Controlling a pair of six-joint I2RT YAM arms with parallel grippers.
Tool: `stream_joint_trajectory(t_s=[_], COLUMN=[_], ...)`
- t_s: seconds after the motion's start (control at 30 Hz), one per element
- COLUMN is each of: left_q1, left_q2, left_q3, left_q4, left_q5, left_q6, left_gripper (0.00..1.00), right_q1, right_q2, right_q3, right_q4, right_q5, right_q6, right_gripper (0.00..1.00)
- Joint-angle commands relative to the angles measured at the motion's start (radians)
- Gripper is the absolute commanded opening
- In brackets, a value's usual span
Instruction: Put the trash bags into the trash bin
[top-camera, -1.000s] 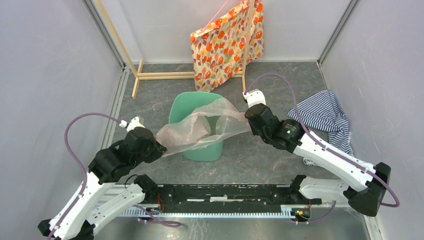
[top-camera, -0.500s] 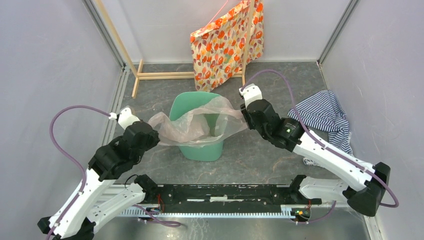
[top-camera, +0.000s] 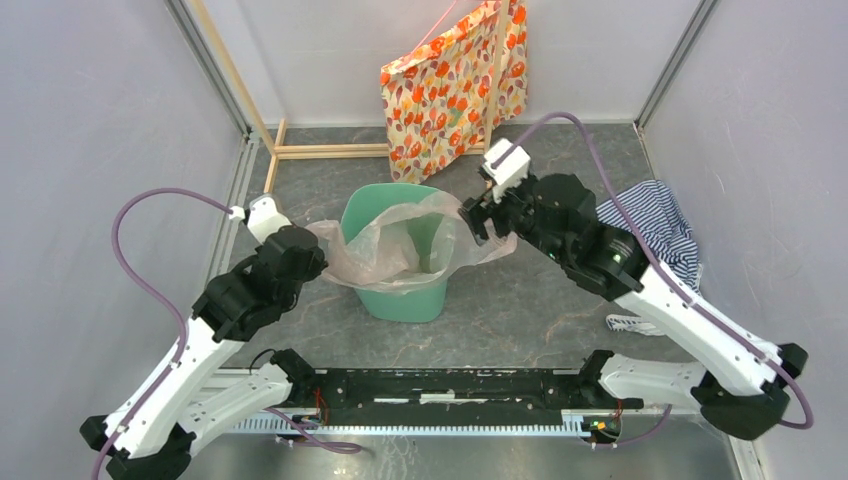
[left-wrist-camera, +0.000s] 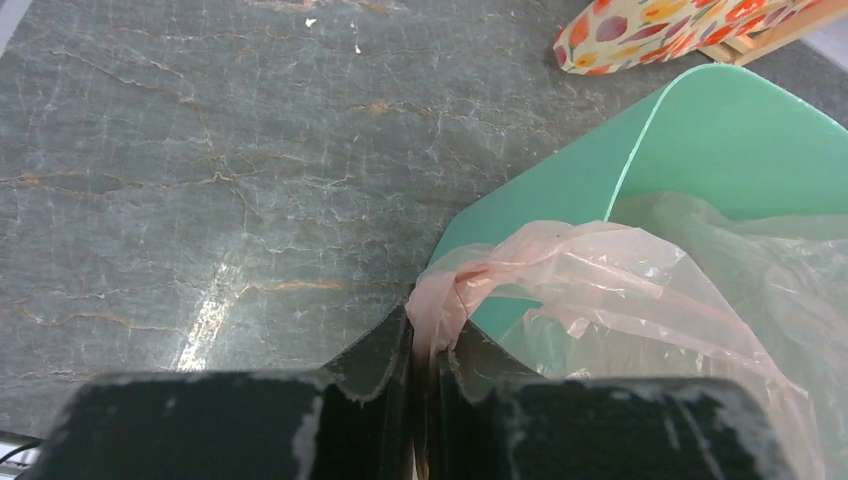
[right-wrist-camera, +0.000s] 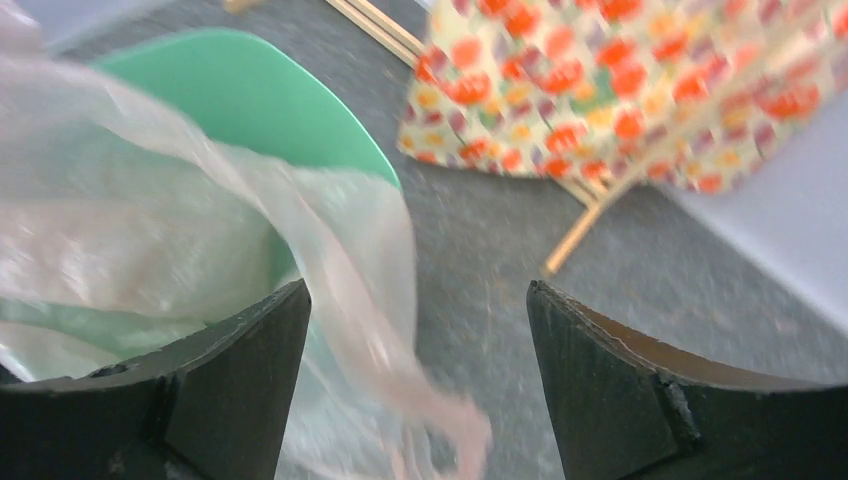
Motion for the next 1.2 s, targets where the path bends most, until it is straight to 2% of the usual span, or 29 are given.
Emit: stream_joint_trajectory(t_s=[0.0, 0.17, 0.33, 0.53, 0.8, 1.17], left_q1=[0.002, 0.002, 0.002, 0.002, 0.002, 0.002], left_q2=[0.002, 0.003, 0.006, 0.039, 0.054, 0.072], left_q3=[0.051, 0.07, 0.067, 0.07, 0.071, 0.081], left_q4=[0.043, 0.032, 0.042, 0.05, 0.056, 0.054], left_q5=[-0.06, -0.058, -0.058, -0.059, -0.061, -0.058], left_q6=[0.046, 0.058, 0.065, 0.072, 0.075, 0.083], left_gripper=[0.14, 0.08, 0.05, 0.04, 0.04, 0.04], right_q1=[-0.002, -0.002, -0.002, -0.002, -0.002, 0.016], right_q2=[0.129, 0.233, 0.301, 0.366, 0.362, 0.352], right_q3=[0.135, 0.249, 0.298, 0.343, 0.341, 0.309], right_q4=[0.08, 0.088, 0.087, 0.035, 0.01, -0.021], right_q5=[-0.231, -0.301, -0.438, -0.581, -0.575, -0.646], right_q6=[-0.113, -0.129, -0.169, -0.181, -0.188, -0.19], right_gripper=[0.87, 0.88, 0.89, 0.85, 0.82, 0.79])
